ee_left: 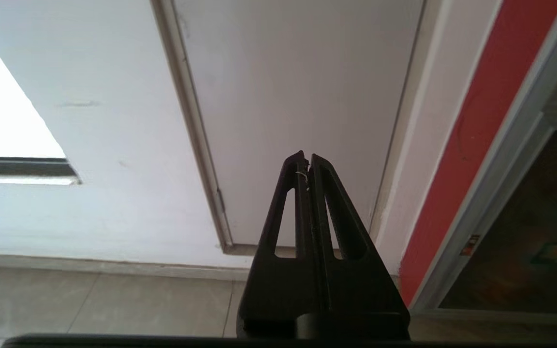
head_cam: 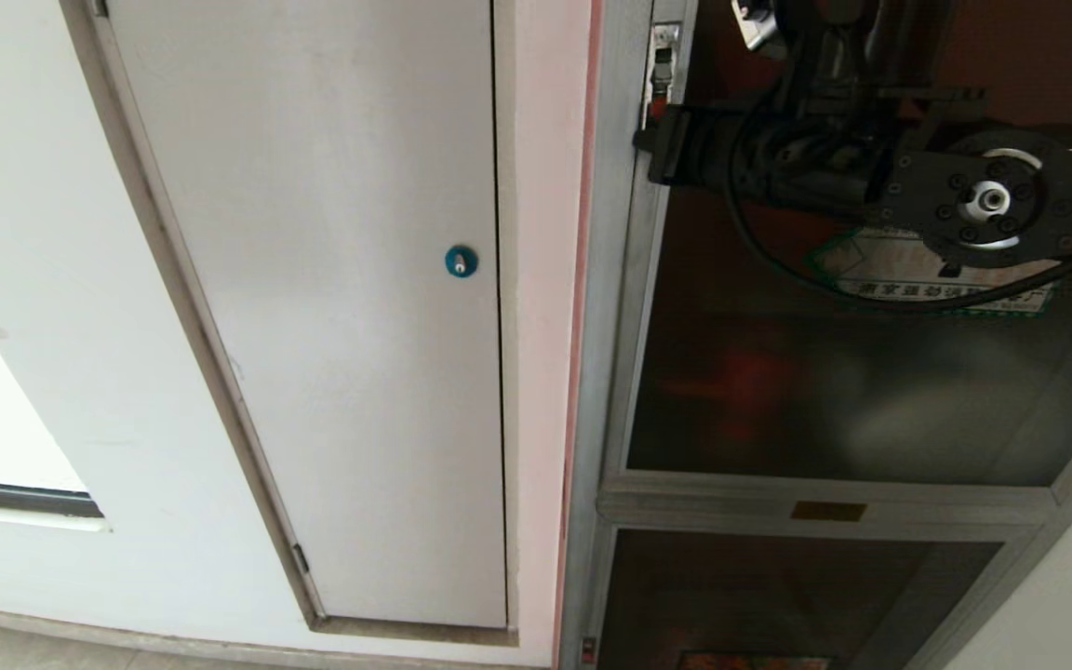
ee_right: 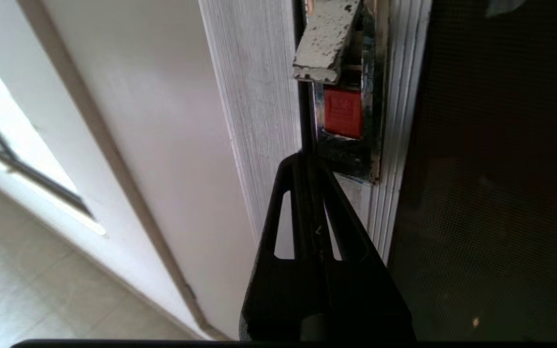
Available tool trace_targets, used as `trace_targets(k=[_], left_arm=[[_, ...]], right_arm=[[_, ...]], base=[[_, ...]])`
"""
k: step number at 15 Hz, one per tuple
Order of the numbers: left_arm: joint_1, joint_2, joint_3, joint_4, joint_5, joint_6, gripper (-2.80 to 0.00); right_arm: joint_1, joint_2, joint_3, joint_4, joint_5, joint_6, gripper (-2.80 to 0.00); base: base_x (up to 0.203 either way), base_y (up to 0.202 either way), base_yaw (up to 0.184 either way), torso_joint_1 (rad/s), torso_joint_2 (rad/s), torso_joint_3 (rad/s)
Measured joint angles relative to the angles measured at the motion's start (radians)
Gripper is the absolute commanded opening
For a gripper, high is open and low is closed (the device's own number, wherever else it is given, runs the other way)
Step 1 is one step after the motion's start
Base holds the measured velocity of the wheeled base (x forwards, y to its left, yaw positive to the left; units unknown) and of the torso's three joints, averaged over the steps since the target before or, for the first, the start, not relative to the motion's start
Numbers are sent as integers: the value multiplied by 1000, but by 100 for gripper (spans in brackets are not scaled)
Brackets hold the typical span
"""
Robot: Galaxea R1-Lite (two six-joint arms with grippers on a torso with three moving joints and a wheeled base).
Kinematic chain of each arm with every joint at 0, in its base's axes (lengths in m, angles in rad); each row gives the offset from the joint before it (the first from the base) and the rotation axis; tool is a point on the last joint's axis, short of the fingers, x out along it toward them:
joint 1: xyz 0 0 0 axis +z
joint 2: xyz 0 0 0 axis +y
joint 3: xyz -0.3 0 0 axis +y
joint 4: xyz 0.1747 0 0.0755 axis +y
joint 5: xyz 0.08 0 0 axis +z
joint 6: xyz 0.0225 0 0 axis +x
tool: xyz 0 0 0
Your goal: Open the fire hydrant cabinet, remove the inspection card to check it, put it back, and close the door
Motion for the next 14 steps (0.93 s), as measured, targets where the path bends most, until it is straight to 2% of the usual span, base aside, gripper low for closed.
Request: trace_targets(k=[6, 14], left_arm=[[-2, 0, 0, 0, 0, 0, -280], [-2, 0, 0, 0, 0, 0, -280]], right_arm=[[6, -18, 25, -23, -7, 0, -280], [4, -265, 364, -179, 36, 5, -280]], base=[[0, 0, 0, 0, 0, 0], [0, 0, 0, -1, 14, 5]])
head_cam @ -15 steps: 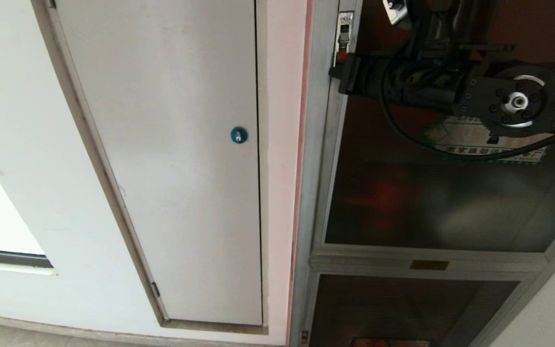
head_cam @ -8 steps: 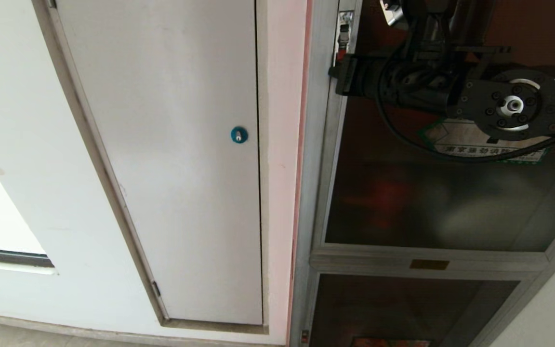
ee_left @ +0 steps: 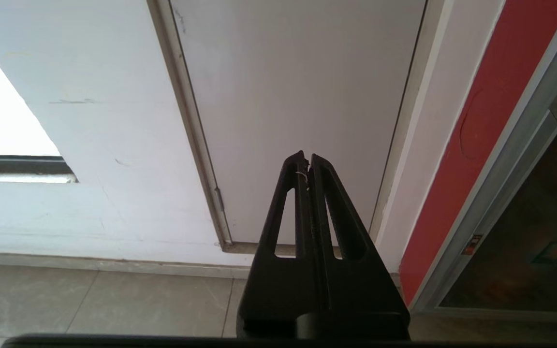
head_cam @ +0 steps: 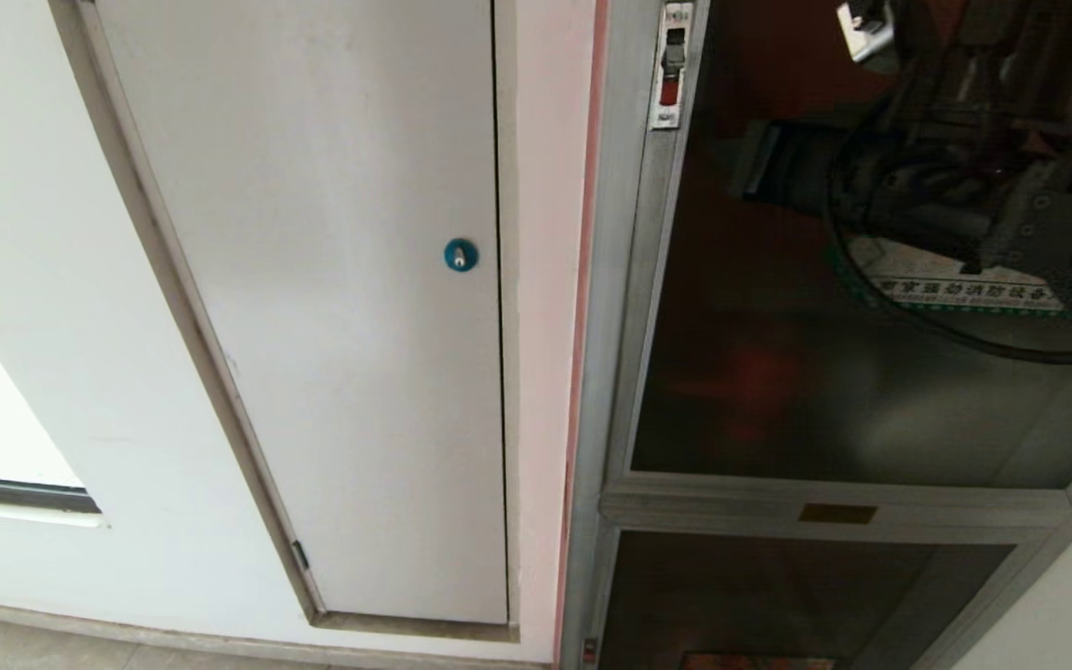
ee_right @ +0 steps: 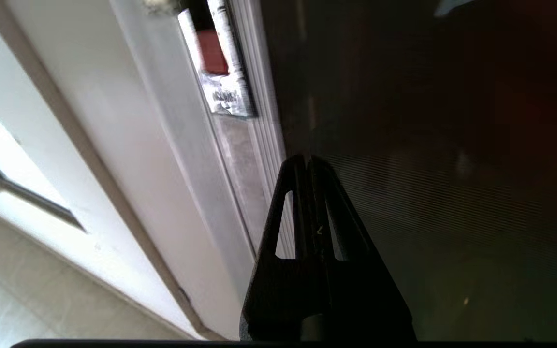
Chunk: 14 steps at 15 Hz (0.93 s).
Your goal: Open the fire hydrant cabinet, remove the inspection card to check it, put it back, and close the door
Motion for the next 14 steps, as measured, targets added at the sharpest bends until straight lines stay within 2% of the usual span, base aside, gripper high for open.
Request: trace_targets(k=[2, 4, 7, 9, 10, 12, 14], left_arm=[[0, 0, 0, 0, 0, 0, -280], [0, 0, 0, 0, 0, 0, -280], [0, 0, 0, 0, 0, 0, -280], [0, 0, 0, 0, 0, 0, -280], [0, 0, 0, 0, 0, 0, -280], [0, 0, 0, 0, 0, 0, -280], [0, 0, 0, 0, 0, 0, -280]], right_arm=[[5, -60, 25, -4, 38, 2, -280], [3, -109, 30, -7, 109, 9, -280], [-12, -144, -20, -2, 337, 97, -280], [-44, -119, -102, 15, 506, 159, -280], [-55, -93, -147, 29, 564, 179, -280], [-69, -20, -243, 43, 615, 200, -280], [-80, 55, -321, 48, 622, 208, -280]], base=[[0, 0, 0, -27, 27, 28], [0, 0, 0, 0, 0, 0], [0, 0, 0, 0, 0, 0], [0, 0, 0, 0, 0, 0], [0, 0, 0, 0, 0, 0], [0, 0, 0, 0, 0, 0], [0, 0, 0, 0, 0, 0]])
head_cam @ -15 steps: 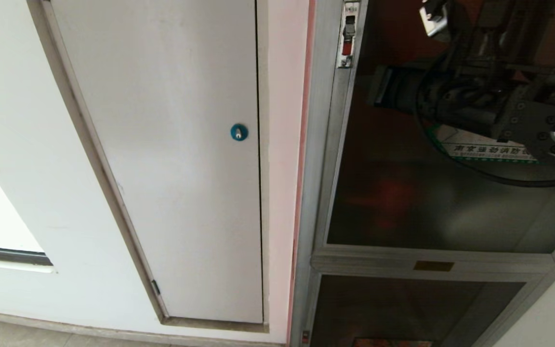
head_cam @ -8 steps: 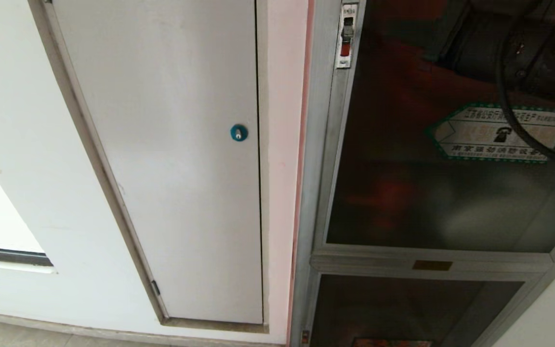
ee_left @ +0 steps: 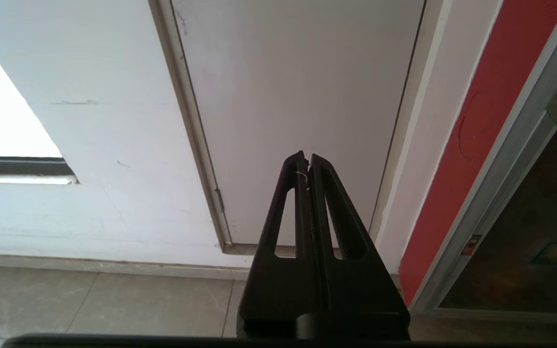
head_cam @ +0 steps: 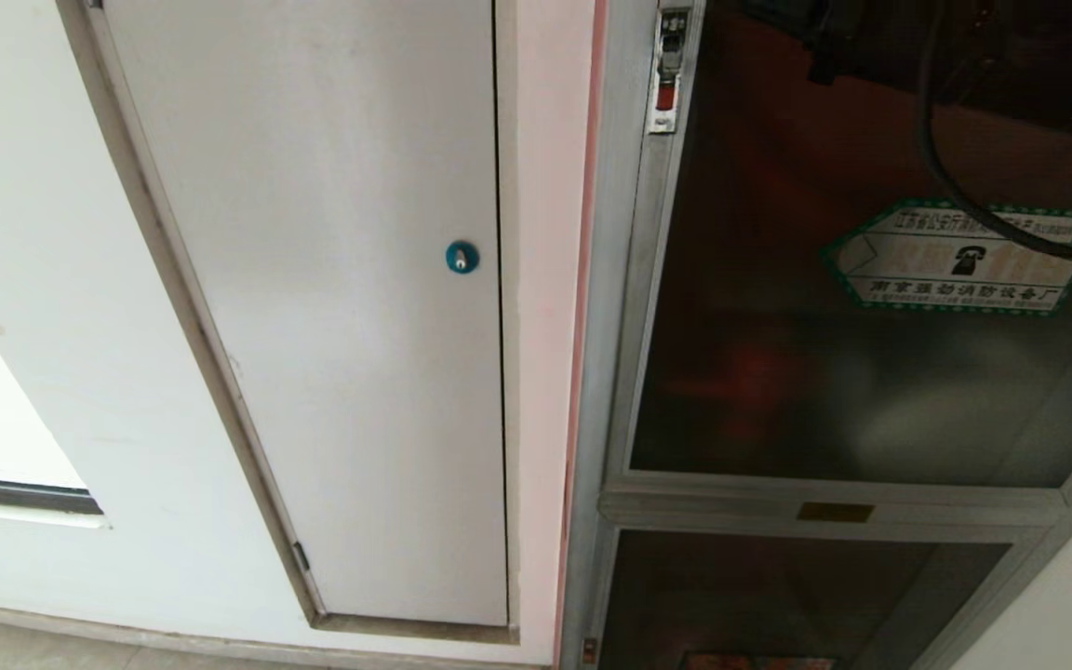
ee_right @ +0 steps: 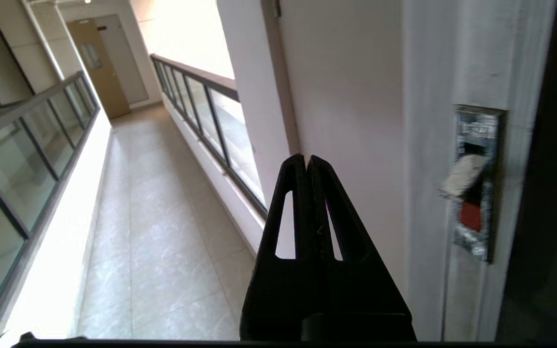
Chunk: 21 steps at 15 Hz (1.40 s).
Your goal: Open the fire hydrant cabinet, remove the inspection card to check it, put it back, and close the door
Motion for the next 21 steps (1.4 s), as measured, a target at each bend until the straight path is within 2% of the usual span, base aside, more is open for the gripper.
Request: trace_targets(k=[4, 12, 15, 18, 21], left_arm=[[0, 0, 0, 0, 0, 0, -280], [0, 0, 0, 0, 0, 0, -280], [0, 0, 0, 0, 0, 0, -280], [0, 0, 0, 0, 0, 0, -280], [0, 0, 0, 0, 0, 0, -280]], right_arm=[[-45, 118, -73, -6, 26, 6, -280], [-103, 196, -81, -11, 42, 7, -280], [-105, 179, -44, -16, 56, 0, -280], [-104, 126, 49, -101, 132, -2, -280], [-102, 90, 66, -130, 158, -1, -280]], base=[[0, 0, 0, 0, 0, 0], [0, 0, 0, 0, 0, 0], [0, 0, 0, 0, 0, 0], [0, 0, 0, 0, 0, 0], [0, 0, 0, 0, 0, 0]])
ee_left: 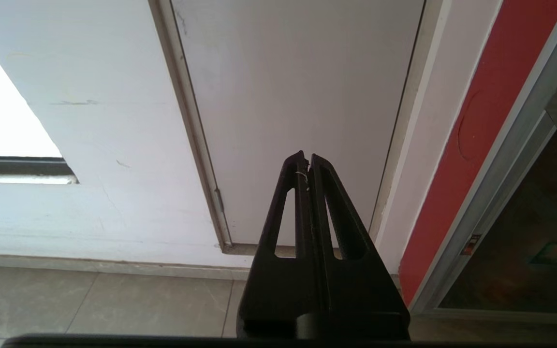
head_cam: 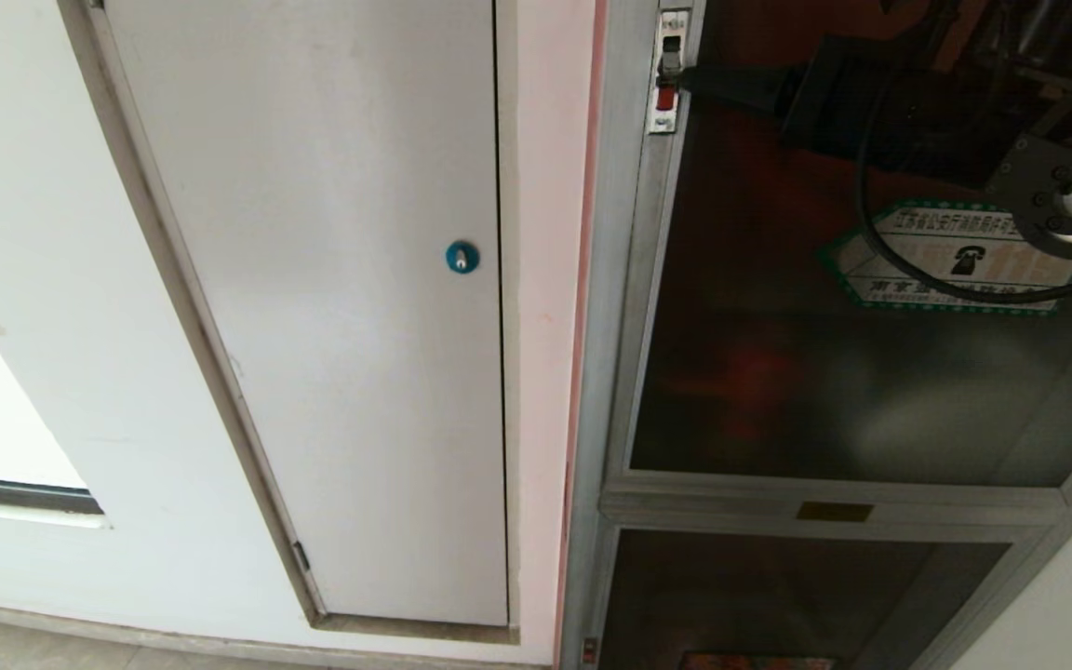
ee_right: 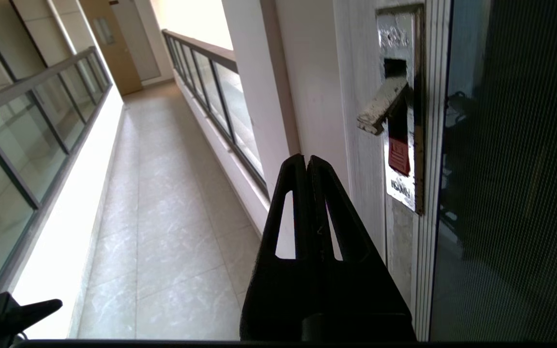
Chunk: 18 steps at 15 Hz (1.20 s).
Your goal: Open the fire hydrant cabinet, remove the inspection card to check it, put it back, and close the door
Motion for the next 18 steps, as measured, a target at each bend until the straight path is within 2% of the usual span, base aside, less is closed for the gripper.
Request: trace_targets(k=[7, 9, 12, 18], left_arm=[[0, 0, 0, 0, 0, 0, -280], [0, 0, 0, 0, 0, 0, -280], [0, 0, 0, 0, 0, 0, -280], [0, 0, 0, 0, 1, 0, -280]], right_arm=[[7, 22, -106, 2, 0, 33, -280], [8, 26, -114, 2, 0, 34, -280], [11, 26, -118, 2, 3, 34, -280], [9, 29, -110, 2, 1, 33, -280]], base=[[0, 0, 0, 0, 0, 0], [28, 0, 1, -1, 0, -3], [158, 0, 0, 4, 2, 1], [0, 0, 0, 4, 1, 0]])
